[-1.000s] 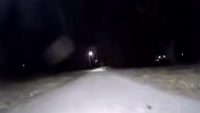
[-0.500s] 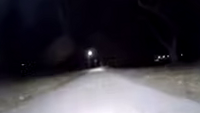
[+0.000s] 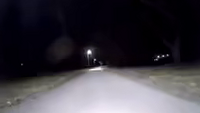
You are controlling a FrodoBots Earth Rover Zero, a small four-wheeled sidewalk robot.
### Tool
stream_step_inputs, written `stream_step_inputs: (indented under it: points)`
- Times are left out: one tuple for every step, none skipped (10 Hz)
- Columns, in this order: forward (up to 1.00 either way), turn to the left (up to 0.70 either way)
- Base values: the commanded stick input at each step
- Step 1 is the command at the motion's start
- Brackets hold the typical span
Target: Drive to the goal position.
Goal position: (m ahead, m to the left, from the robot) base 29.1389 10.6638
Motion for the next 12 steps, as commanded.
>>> stream_step_inputs:
  points:
    - [0.70,0.00]
    - [0.70,0.00]
    - [0.70,0.00]
    - [0.70,0.00]
    - [0.70,0.00]
    - [0.70,0.00]
    - [0.70,0.00]
    - [0.70,0.00]
    - [0.70,0.00]
    - [0.70,0.00]
    - [0.70,0.00]
    - [0.70,0.00]
